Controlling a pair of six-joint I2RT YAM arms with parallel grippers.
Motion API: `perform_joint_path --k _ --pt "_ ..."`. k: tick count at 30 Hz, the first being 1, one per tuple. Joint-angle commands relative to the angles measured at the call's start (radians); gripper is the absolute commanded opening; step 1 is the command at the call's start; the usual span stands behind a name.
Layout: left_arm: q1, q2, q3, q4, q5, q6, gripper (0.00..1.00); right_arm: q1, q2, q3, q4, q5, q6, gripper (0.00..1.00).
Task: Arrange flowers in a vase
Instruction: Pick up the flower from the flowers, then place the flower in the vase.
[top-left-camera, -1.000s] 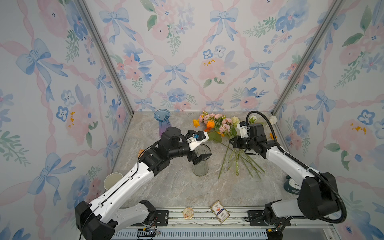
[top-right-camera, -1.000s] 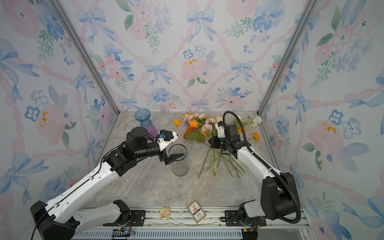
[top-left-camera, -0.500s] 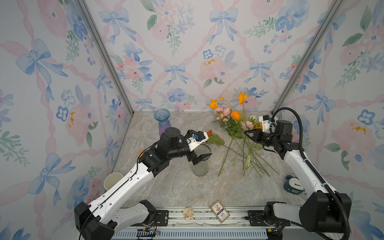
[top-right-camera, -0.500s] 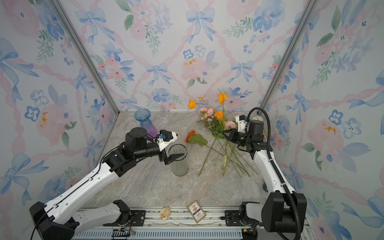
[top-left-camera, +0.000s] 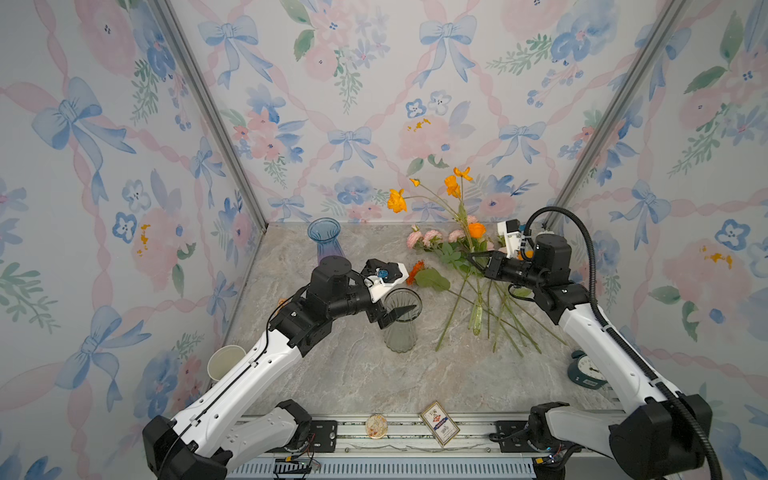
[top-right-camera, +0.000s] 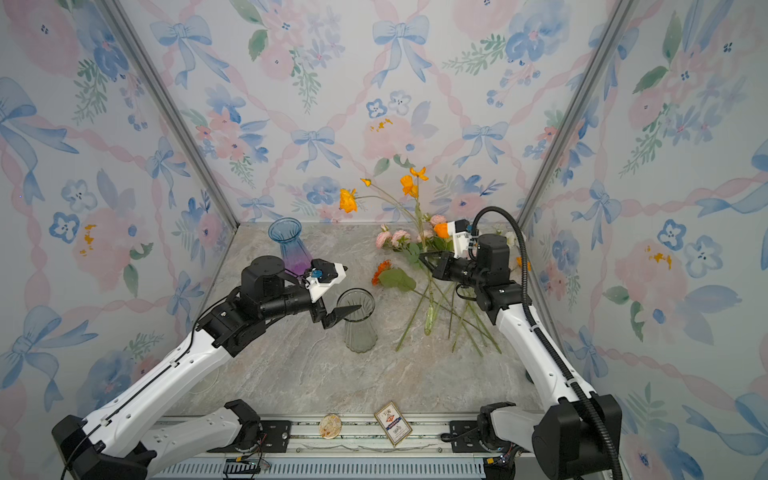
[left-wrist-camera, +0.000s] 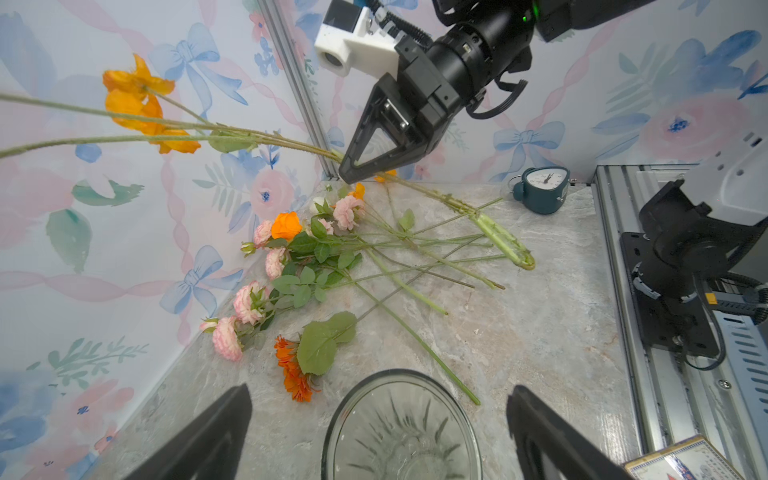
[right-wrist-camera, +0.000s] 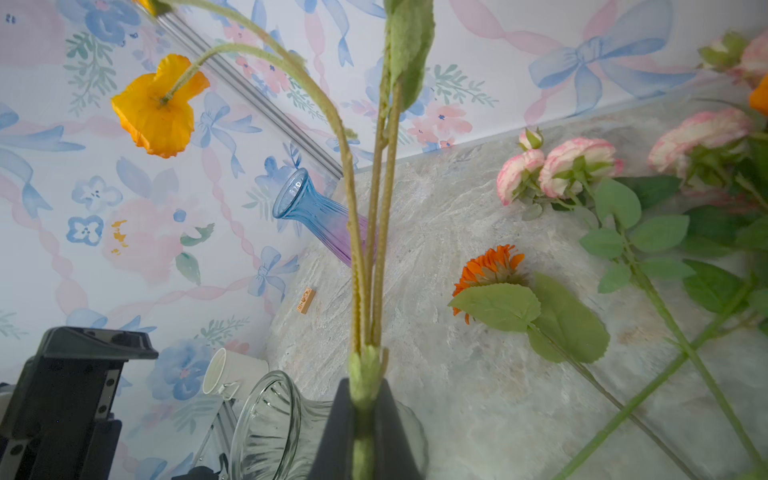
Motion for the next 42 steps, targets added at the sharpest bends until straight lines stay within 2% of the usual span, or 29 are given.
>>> perform_joint_path --k 1,6,10,15,20,27,34,42 --pt "0.047 -0.022 -0.005 0.013 0.109 0.020 0.98 0.106 -0.048 0.084 0.082 0.214 -0.096 0.00" --pt "0.094 -0.023 0.012 -0.027 0.182 0.031 0.98 0.223 -0.038 0.125 0.218 0.326 -0.093 0.00" --pt "0.107 -0.077 -0.008 -0.046 0.126 -0.012 0.98 0.320 -0.002 0.125 0.316 0.425 -0.100 0.00" --pt "0.108 -0.194 -0.089 -0.047 0.110 -0.038 0.98 0.423 0.041 0.120 0.384 0.499 -0.165 0.00" --pt "0.109 -0.217 -0.183 -0.040 0.118 -0.041 0.98 0.463 0.078 0.086 0.546 0.527 -0.136 0.00" --pt "0.108 -0.219 -0.189 -0.041 0.087 -0.045 0.98 0.537 0.163 0.138 0.550 0.561 -0.184 0.00" --pt "0.109 -0.305 -0.244 -0.012 0.066 -0.102 0.98 0.637 0.230 0.018 0.662 0.671 -0.280 0.00" --pt "0.109 -0.354 -0.288 0.042 0.022 -0.119 0.98 0.688 0.286 -0.086 0.808 0.688 -0.312 0.00"
